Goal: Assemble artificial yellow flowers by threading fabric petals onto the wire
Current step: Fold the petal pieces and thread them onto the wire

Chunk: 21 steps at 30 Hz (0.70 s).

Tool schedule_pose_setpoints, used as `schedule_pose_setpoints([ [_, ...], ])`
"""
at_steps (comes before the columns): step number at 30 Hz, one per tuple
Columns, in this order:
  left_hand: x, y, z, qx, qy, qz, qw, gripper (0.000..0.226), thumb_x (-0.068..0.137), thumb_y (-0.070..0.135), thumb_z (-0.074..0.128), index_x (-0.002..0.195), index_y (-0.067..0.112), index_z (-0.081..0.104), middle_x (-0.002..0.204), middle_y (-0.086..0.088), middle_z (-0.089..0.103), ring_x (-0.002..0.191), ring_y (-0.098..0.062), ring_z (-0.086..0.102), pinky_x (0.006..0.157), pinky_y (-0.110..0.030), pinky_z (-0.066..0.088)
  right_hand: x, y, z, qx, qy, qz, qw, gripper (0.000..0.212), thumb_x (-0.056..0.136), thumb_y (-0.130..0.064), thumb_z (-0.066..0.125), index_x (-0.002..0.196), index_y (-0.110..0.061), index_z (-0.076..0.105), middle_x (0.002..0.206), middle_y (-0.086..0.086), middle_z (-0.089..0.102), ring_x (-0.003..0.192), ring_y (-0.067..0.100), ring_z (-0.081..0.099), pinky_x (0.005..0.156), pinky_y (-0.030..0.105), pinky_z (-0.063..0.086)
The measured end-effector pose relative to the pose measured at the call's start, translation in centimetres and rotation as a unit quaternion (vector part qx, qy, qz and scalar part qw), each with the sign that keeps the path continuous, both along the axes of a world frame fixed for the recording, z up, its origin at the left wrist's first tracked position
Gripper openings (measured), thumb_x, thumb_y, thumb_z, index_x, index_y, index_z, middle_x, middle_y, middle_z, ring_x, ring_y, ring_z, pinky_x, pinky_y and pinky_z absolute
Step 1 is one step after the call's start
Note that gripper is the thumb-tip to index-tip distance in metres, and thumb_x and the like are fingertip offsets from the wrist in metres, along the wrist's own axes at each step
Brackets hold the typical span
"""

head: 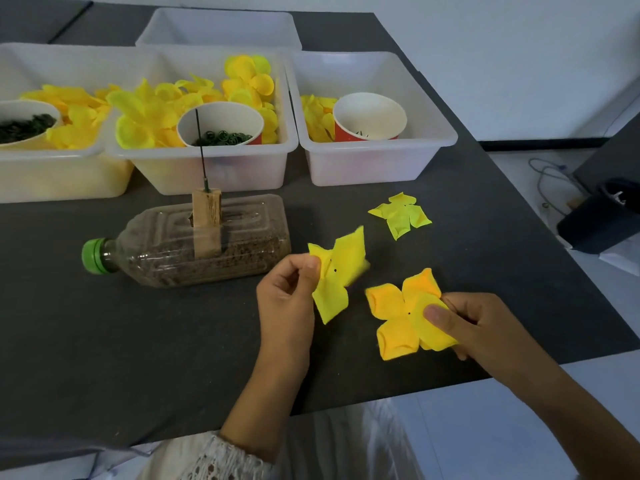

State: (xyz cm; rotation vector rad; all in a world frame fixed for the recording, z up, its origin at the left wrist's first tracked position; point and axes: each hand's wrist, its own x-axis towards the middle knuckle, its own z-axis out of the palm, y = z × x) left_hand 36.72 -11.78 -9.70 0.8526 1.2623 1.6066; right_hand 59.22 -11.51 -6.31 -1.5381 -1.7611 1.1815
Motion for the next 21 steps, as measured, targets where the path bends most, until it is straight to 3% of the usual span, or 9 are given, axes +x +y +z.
schedule_pose_setpoints([
  [4, 0.0, -0.2, 0.1, 0.001, -0.063, -0.004, 0.998, 0.02, 0.087, 0.03, 0.062, 0.071, 0.024, 0.07, 0.07, 0.005, 0.061, 0.069, -0.007, 0.053, 0.068, -0.028, 0.047, 1.2, 0.7, 0.1, -0.014, -0.027, 0.004, 1.0, 0.055, 0.072, -0.049, 0.055, 0.061, 0.005, 0.049, 0.042, 0.001, 0.043, 0.04, 0.006, 0.044, 0.048, 0.011, 0.04],
  [8, -0.1, -0.4, 0.4, 0.023, -0.093, -0.009, 0.995, 0.021, 0.091, 0.029, 0.061, 0.071, 0.025, 0.066, 0.073, 0.0, 0.054, 0.071, -0.013, 0.047, 0.069, -0.032, 0.043, 1.2, 1.4, 0.1, -0.011, -0.05, 0.003, 0.999, 0.05, 0.073, -0.05, 0.053, 0.061, -0.002, 0.048, 0.041, -0.001, 0.043, 0.039, 0.006, 0.045, 0.048, 0.011, 0.04],
  [11, 0.1, -0.5, 0.6, 0.022, -0.027, -0.039, 0.999, 0.021, 0.092, 0.028, 0.055, 0.074, 0.021, 0.061, 0.075, -0.009, 0.049, 0.075, -0.024, 0.042, 0.071, -0.04, 0.04, 0.1, 1.3, 0.2, 0.0, -0.051, 0.013, 0.999, 0.048, 0.072, -0.054, 0.053, 0.058, -0.009, 0.046, 0.042, -0.003, 0.043, 0.04, 0.004, 0.046, 0.049, 0.012, 0.041],
  [16, 0.7, -0.8, 0.6, 0.052, 0.084, -0.063, 0.993, 0.013, 0.097, 0.021, 0.051, 0.097, 0.019, 0.064, 0.08, -0.013, 0.057, 0.069, -0.019, 0.048, 0.063, -0.028, 0.042, -2.0, 1.2, -0.1, 0.036, -0.046, -0.015, 0.998, 0.049, 0.075, -0.056, 0.056, 0.055, -0.014, 0.042, 0.046, -0.003, 0.038, 0.043, 0.006, 0.041, 0.046, 0.016, 0.037],
  [19, 1.3, -1.2, 0.4, 0.062, 0.186, -0.085, 0.977, 0.021, 0.101, 0.028, 0.043, 0.113, 0.026, 0.06, 0.09, -0.003, 0.063, 0.079, -0.026, 0.057, 0.068, -0.042, 0.047, -3.1, 1.0, -0.5, 0.081, -0.08, -0.045, 0.992, 0.049, 0.084, -0.047, 0.06, 0.052, -0.018, 0.037, 0.045, -0.006, 0.036, 0.044, 0.005, 0.037, 0.045, 0.017, 0.034],
  [21, 1.7, -1.5, 0.3, 0.079, 0.217, -0.097, 0.968, 0.03, 0.104, 0.033, 0.034, 0.123, 0.027, 0.057, 0.092, 0.002, 0.063, 0.082, -0.024, 0.059, 0.071, -0.044, 0.048, -3.8, 0.8, -0.6, 0.108, -0.108, -0.059, 0.987, 0.049, 0.084, -0.048, 0.059, 0.052, -0.019, 0.036, 0.045, -0.007, 0.037, 0.045, 0.005, 0.038, 0.047, 0.018, 0.036],
])
